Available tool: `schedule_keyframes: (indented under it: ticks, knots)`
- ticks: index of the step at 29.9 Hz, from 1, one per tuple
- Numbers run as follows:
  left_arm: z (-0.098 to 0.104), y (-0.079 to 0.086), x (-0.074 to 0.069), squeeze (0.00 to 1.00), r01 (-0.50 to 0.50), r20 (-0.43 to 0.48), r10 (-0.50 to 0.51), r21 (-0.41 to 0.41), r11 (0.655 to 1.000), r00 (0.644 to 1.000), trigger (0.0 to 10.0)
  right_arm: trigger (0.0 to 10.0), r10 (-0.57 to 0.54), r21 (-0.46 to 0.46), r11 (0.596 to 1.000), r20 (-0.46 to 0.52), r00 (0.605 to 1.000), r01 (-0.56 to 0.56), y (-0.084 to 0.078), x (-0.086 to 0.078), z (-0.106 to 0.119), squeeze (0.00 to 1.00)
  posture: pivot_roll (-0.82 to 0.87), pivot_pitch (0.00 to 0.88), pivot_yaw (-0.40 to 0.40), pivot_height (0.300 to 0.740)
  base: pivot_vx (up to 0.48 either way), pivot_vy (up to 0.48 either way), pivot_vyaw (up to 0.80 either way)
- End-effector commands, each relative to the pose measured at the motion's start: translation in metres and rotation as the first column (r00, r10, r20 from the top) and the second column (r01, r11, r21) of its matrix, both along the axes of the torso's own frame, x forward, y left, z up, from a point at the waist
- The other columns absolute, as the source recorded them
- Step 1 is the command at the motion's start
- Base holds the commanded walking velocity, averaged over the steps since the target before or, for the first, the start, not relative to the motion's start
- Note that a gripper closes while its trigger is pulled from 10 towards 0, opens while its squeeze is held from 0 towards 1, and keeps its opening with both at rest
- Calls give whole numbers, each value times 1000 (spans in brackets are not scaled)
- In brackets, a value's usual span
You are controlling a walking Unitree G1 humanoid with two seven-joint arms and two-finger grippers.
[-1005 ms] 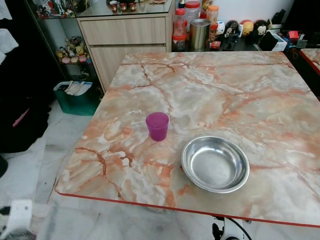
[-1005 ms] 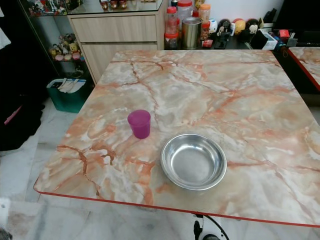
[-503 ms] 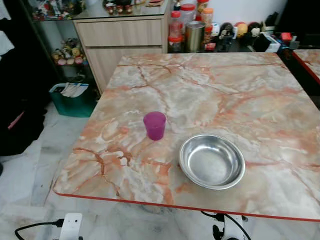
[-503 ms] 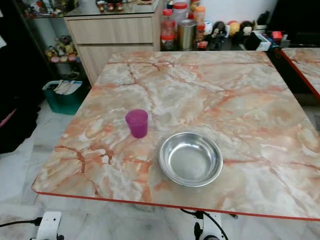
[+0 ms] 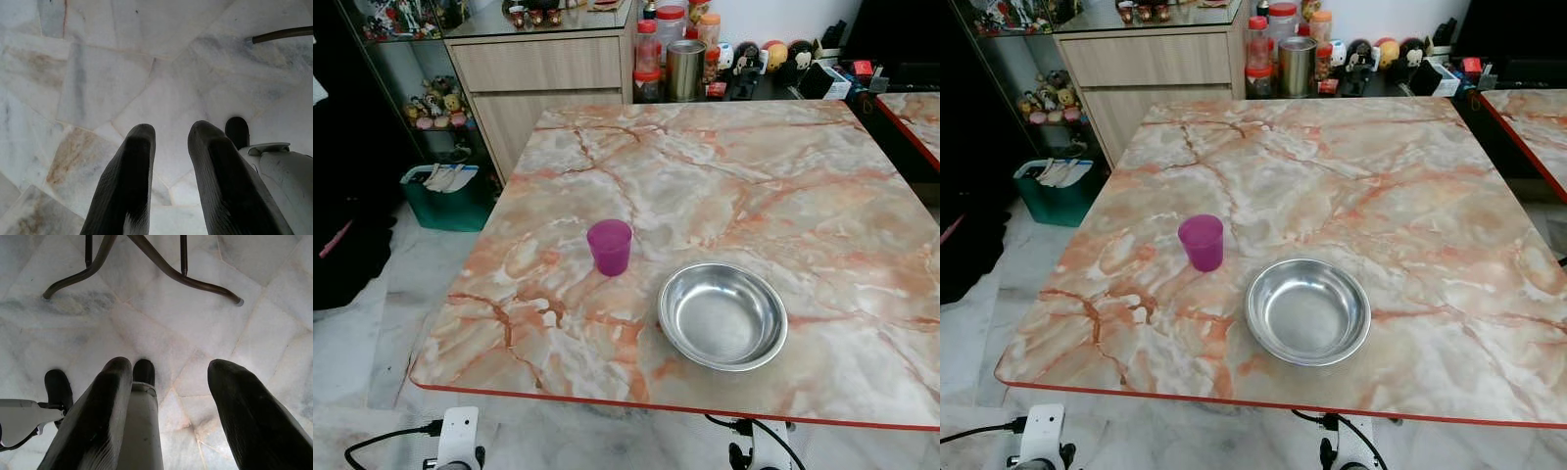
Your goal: Setting the table
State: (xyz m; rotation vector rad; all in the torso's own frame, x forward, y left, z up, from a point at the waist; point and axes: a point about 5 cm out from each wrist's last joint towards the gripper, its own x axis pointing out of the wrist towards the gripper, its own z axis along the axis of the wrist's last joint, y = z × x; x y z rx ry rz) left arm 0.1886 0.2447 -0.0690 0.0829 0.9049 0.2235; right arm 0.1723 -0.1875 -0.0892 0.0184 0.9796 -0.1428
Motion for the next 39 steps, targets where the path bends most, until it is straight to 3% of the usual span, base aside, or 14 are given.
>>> schedule_keyframes:
  ticks: [1,7,19,39]
  knots:
    - [-1,4,-5,0,-17,1,17,4,1000,1000,10000,10000,2,6,1000,-17,1000,-2,1,-3,-2,0,-12,77,49,740,0,0,0]
    - [-3,4,-9,0,-14,10,14,13,1000,1000,10000,10000,-1,18,1000,-27,1000,2,0,-6,-3,0,-23,85,51,740,0,-46,0]
    - [2,6,-1,0,-22,41,21,20,1000,999,10000,10000,7,30,1000,-67,998,-4,1,-14,-7,0,-14,89,56,740,0,-412,-157]
    - [1,2,0,0,-23,42,22,13,1000,999,10000,10000,7,37,999,-70,997,-4,3,-14,-7,0,-12,94,55,740,0,-392,0]
